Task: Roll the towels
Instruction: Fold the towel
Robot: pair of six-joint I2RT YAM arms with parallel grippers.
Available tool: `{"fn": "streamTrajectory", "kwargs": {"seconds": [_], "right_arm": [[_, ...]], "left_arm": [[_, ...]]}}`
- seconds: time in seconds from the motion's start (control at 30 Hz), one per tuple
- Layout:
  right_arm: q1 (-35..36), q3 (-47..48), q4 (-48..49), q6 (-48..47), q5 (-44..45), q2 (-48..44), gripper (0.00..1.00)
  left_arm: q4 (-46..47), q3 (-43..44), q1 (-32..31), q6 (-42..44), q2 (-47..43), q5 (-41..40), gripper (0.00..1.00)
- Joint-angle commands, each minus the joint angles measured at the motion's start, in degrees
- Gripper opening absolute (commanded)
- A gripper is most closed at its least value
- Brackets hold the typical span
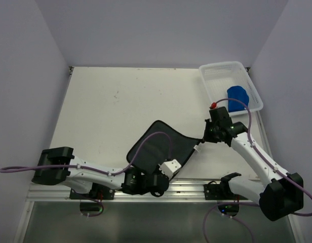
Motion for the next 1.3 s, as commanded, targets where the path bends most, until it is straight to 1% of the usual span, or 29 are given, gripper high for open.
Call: {"fn": "streamTrajectory", "kwargs": {"seconds": [0.0, 0.07, 0.17, 0.23, 0.27, 0.37, 0.5, 0.6, 0.67, 0.8, 1.0, 1.27], "right_arm": [[-0.4, 5.1, -4.4, -2.1, 0.3, -1.6, 0.00], [-0.4, 6.4, -5.9, -2.7, 0.3, -1.4, 0.00], [-0.4, 8.4, -6.6, -3.0, 0.9, 0.0, 0.00], [-0.3, 10.3, -6.8, -3.2, 1.3, 1.5, 0.00], [-0.4, 11.0, -6.6, -3.1, 1.3, 1.8, 0.00], [-0.4, 13.7, -5.2, -2.7, -0.5, 4.5, 0.00], [0.1, 17.2, -2.7, -0.8, -4.5, 8.7, 0.00], [1.0, 18.7, -0.1, 0.3, -5.5, 11.4, 0.00], [1.7, 19.3, 0.7, 0.8, -6.2, 12.5, 0.00], [3.8, 21.9, 2.1, 1.7, -6.2, 16.1, 0.00], [7.3, 26.2, 4.0, 3.8, -4.7, 22.2, 0.00], [10.9, 32.3, 4.8, 5.8, -3.2, 30.5, 0.00]], "left_arm": [[8.0, -2.6, -0.6, 0.0, -5.0, 6.2, 0.10], [11.9, -3.6, -0.6, 0.1, -6.8, 7.4, 0.10], [11.2, -3.5, -0.7, 0.0, -7.8, 7.3, 0.12], [9.9, -3.2, -0.6, -0.7, -8.0, 5.4, 0.12], [7.1, -3.3, -0.6, -1.4, -8.7, 4.1, 0.13], [3.7, -4.0, -0.6, -4.6, -10.5, -0.1, 0.15], [-2.7, -4.6, -0.6, -10.6, -13.1, -6.5, 0.16], [-7.3, -4.7, -0.5, -13.7, -15.7, -9.6, 0.17], [-9.8, -4.8, -0.5, -14.7, -17.6, -10.9, 0.17], [-11.8, -4.7, -0.5, -15.1, -19.3, -12.8, 0.18], [-16.0, -4.8, -0.5, -17.3, -19.3, -15.1, 0.19], [-26.0, -4.7, -0.5, -22.8, -19.6, -19.3, 0.20]]}}
